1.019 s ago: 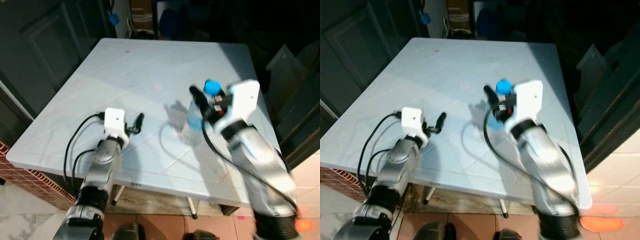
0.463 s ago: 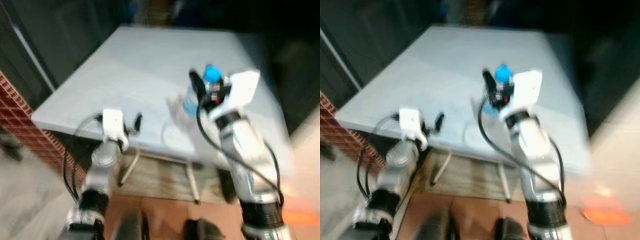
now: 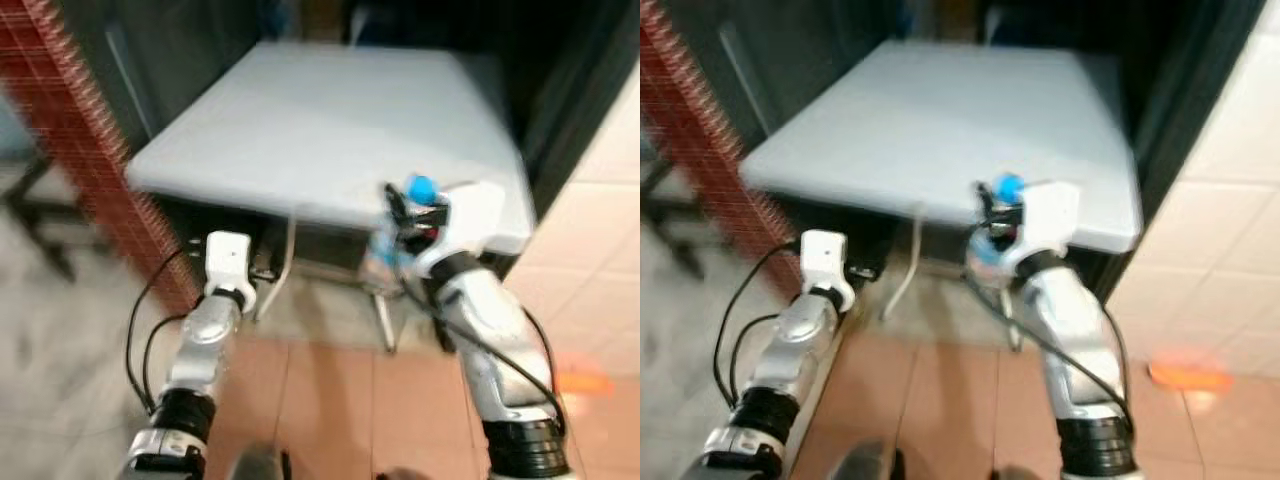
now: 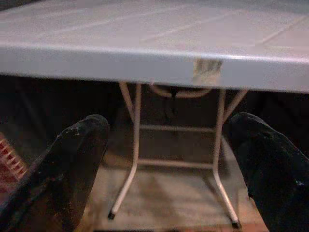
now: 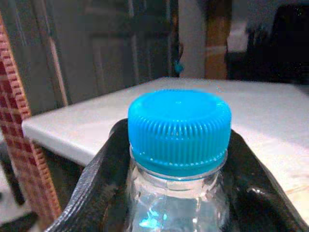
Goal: Restocking fridge
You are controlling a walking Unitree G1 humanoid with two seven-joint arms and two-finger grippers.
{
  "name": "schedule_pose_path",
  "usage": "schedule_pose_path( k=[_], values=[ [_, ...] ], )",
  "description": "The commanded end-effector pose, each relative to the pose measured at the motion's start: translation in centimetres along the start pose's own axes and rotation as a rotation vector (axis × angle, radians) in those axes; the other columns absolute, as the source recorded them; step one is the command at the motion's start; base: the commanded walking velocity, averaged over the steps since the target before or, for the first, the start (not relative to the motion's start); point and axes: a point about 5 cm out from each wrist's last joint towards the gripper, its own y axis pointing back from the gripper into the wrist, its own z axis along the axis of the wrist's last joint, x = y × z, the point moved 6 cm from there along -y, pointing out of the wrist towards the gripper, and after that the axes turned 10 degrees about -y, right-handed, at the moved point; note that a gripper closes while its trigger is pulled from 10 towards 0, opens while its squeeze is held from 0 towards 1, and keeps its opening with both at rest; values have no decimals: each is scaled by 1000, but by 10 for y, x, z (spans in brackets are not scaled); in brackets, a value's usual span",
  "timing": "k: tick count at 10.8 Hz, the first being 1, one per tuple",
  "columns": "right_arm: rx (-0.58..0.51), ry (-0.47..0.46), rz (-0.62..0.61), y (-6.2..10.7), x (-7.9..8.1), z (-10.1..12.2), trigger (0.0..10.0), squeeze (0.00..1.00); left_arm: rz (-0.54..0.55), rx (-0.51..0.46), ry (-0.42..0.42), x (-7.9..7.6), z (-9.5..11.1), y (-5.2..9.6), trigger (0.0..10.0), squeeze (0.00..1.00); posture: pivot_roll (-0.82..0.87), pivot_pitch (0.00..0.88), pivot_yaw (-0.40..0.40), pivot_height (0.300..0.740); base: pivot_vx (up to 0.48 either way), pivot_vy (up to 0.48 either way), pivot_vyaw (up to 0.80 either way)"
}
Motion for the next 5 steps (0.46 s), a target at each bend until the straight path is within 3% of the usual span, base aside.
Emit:
schedule_pose_path(
  k=[1,3,4,5],
  values=[
    [-23,1,30,-1,8,2,10000,0,18,-26,-30,11,6,2,10000,0,-13,18,59,740,0,0,800],
    [9,23,23,5,5,-13,10000,0,48,-20,-47,23,-3,13,10000,0,-10,15,76,740,0,0,800],
    [17,18,19,7,5,-20,10000,0,107,22,-41,37,-20,28,10000,0,-6,14,83,740,0,0,800],
    [28,8,17,8,5,-26,10000,0,109,40,-36,38,-27,34,10000,0,2,15,80,740,0,0,800]
  ],
)
